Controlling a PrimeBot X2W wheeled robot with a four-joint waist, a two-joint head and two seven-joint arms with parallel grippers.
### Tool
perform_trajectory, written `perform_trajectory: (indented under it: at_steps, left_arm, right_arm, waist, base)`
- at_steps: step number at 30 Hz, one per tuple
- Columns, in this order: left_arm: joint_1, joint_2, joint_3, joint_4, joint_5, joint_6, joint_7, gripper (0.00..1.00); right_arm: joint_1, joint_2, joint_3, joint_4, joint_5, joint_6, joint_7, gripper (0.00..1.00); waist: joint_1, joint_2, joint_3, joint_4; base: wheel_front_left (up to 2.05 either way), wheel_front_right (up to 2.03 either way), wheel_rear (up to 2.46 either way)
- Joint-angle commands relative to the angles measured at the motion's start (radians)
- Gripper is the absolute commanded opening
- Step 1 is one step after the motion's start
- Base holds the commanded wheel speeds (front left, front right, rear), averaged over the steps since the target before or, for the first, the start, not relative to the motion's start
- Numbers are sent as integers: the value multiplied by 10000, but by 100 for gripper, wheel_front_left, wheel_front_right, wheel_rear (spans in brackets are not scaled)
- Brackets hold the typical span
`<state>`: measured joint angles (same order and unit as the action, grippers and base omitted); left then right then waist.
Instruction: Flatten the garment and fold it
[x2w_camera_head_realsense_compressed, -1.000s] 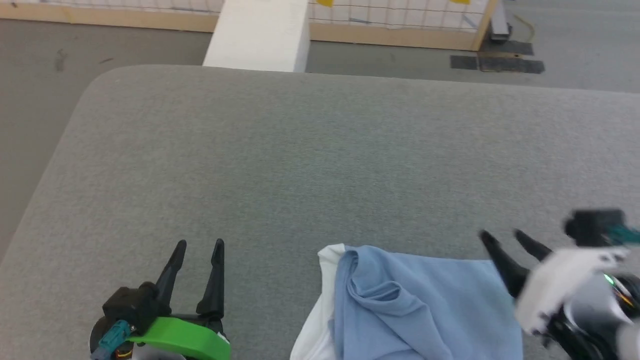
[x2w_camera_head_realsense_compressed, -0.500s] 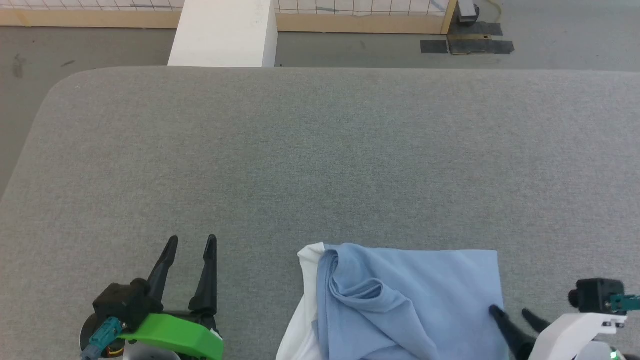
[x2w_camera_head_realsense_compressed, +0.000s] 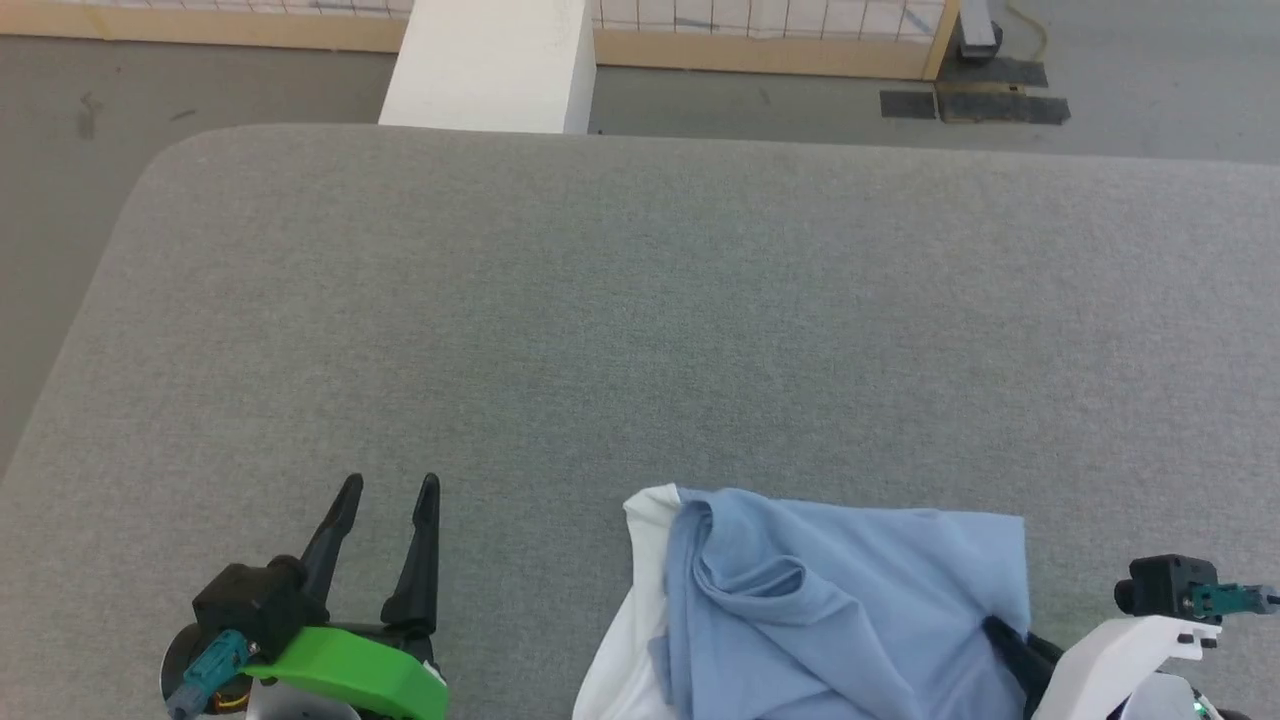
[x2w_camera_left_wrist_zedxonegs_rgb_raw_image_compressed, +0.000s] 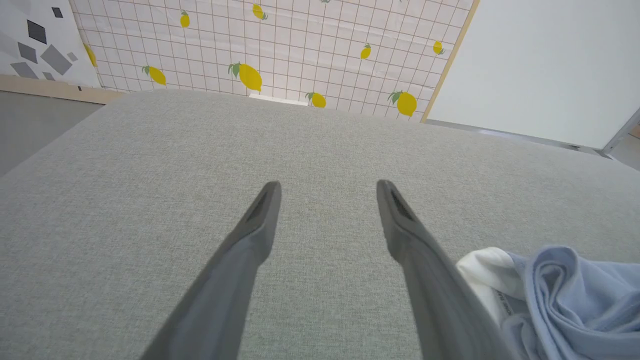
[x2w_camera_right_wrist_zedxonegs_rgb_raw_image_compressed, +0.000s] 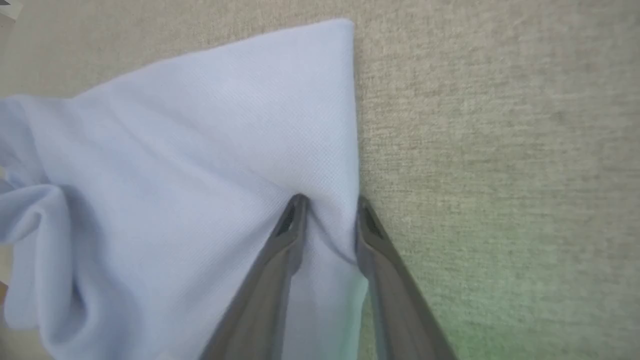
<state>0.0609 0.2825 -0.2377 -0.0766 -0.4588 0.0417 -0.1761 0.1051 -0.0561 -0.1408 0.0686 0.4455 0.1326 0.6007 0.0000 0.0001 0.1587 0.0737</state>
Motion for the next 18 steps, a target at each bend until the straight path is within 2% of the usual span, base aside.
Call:
perform_trajectory:
  at_steps: [1,10,18]
  left_arm:
    - [-15,83,15,-7,-39,2,36,100]
    - [76,75,-59,-122,-57,78,21,100]
    - [-25,140,-96,-325,22,162,47,100]
  right_arm:
    - [-23,57,20,276,24,-19,-10,0]
    - [-88,58,-93,-555,-382,-19,22,0]
    - [-859,-203,91,-1150,-778,-19,369,0]
  waist:
    - [0,-1,-92,16]
    - [0,-1,-374,-333]
    - [0,-1,-335,-998]
  base:
    - [0,0,0]
    - [0,0,0]
    - [0,0,0]
